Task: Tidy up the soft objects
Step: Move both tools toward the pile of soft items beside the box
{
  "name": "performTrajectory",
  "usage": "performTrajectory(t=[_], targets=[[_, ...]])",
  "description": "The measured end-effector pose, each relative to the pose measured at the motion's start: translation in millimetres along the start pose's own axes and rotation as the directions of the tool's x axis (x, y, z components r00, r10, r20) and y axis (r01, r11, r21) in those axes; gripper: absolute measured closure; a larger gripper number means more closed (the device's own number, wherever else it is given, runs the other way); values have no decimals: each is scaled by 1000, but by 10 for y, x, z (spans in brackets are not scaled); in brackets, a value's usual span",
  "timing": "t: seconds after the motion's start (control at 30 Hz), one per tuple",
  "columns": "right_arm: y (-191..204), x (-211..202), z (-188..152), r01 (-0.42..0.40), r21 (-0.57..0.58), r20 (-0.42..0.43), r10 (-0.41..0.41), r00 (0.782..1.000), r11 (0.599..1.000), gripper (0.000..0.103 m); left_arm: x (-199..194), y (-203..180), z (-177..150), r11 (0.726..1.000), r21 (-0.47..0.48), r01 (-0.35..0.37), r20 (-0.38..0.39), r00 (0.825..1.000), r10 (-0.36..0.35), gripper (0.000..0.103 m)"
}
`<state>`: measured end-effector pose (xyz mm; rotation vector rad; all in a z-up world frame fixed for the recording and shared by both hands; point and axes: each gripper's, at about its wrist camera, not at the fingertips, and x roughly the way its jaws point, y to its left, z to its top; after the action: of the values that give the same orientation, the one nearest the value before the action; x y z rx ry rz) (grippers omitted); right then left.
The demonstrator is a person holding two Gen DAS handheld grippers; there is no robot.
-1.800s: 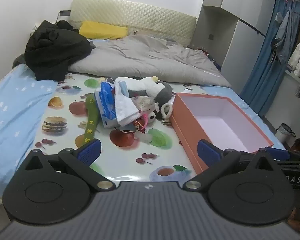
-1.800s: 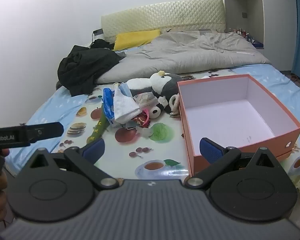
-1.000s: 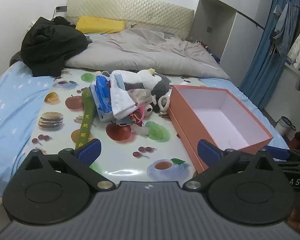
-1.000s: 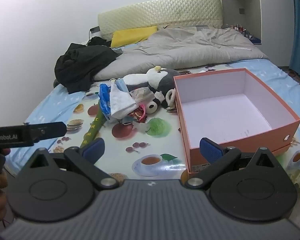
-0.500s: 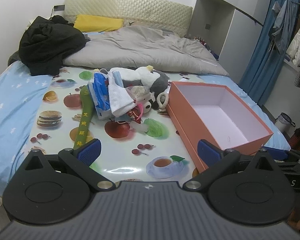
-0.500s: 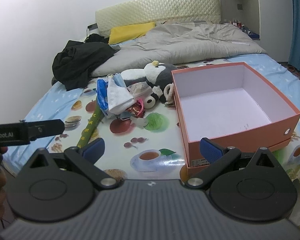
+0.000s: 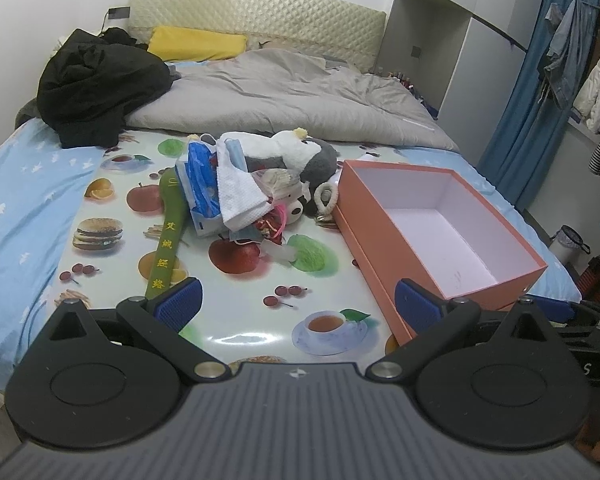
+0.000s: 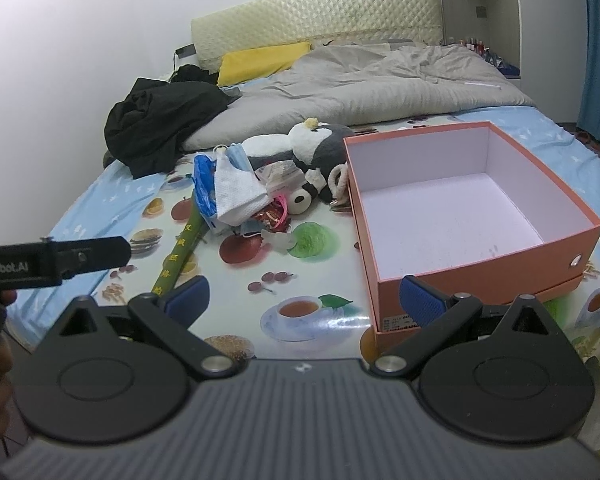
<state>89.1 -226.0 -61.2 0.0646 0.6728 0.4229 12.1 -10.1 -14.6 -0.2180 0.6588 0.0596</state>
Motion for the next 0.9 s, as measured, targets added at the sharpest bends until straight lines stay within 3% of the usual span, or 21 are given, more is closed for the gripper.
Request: performTrajectory(t=[0.5, 0.9], targets=[[-49, 99, -60, 13, -20, 4, -13, 1000, 1000, 0, 229, 38, -9, 1000, -8, 12, -25, 1000, -12, 0], [-69, 285, -167, 23, -22, -9, -23, 1000, 1000, 0, 583, 111, -3, 996, -50, 77, -75, 994, -81, 0]])
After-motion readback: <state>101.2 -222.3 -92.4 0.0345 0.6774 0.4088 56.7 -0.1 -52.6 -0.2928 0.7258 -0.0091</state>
